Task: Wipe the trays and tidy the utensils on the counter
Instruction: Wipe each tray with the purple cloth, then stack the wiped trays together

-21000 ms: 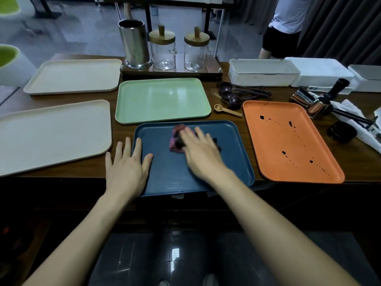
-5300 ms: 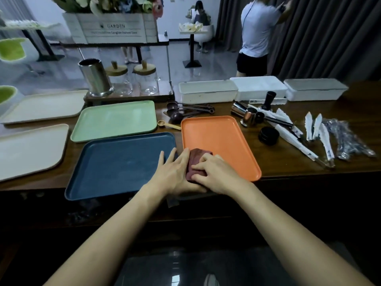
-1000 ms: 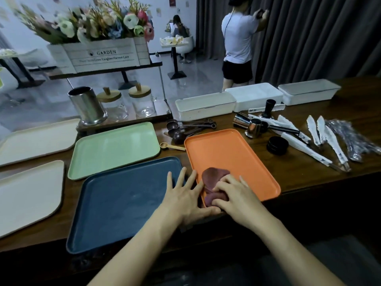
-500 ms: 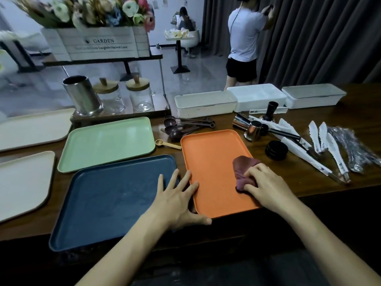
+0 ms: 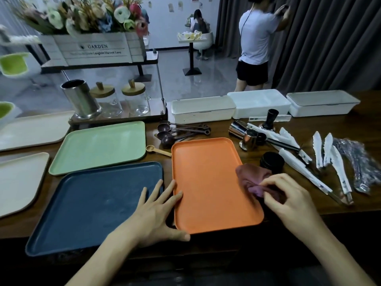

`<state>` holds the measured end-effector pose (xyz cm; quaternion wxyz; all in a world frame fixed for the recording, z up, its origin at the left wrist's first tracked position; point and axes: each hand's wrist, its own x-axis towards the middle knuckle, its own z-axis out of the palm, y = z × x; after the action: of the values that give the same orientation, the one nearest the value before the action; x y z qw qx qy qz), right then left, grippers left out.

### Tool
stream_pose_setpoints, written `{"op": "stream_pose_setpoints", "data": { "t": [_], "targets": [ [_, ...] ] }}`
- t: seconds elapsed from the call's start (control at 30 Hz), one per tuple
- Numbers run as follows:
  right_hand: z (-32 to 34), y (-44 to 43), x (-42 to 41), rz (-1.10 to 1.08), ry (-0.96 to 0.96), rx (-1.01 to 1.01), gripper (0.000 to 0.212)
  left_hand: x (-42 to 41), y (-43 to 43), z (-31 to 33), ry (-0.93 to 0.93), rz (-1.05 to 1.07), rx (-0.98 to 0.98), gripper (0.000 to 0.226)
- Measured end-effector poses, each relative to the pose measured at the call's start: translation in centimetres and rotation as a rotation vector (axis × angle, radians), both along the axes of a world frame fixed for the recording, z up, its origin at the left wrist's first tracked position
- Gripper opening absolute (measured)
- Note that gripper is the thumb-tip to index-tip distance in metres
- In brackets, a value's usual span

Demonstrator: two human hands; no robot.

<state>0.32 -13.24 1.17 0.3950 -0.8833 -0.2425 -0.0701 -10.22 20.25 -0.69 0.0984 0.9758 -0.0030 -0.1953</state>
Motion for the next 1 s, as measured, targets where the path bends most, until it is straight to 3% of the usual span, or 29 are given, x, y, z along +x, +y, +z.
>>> {"op": "stream_pose_setpoints", "data": {
  "t": [0.13,0.37,0.53,0.73,0.87,1.0],
  "targets": [
    [-0.5,-2.2,0.5,-0.141,-0.089,-0.120,0.024,0.0,-0.1,0.1,-0.008,0.008,-0.010,0.126],
    [-1.6,-1.5,1.1,-0.088,0.119,-0.402,0.026,-0.6,0.1,-0.5,-0.079,0.033,-0.112,0.125],
    [1.6,2.1,0.2,-0.187,0.077,-0.373,0.029,-2.5,2.4,0.0,-0.205,0.166,-0.239,0.111],
    [2.2,14.6,-2.3,0.183,0.050,-0.166,0.019,-7.7,10.2,1.9,-0.455,0.476,-0.482,0.095],
    [1.4,25.7,-4.8,0.397,0.081,-0.119,0.019,-11.1,17.3,3.2,-0.553,0.605,-0.453,0.095],
    [1.9,36.6,-6.7,0.510,0.099,-0.072,0.016,-13.6,25.6,4.5,-0.589,0.714,-0.413,0.073]
  ]
}}
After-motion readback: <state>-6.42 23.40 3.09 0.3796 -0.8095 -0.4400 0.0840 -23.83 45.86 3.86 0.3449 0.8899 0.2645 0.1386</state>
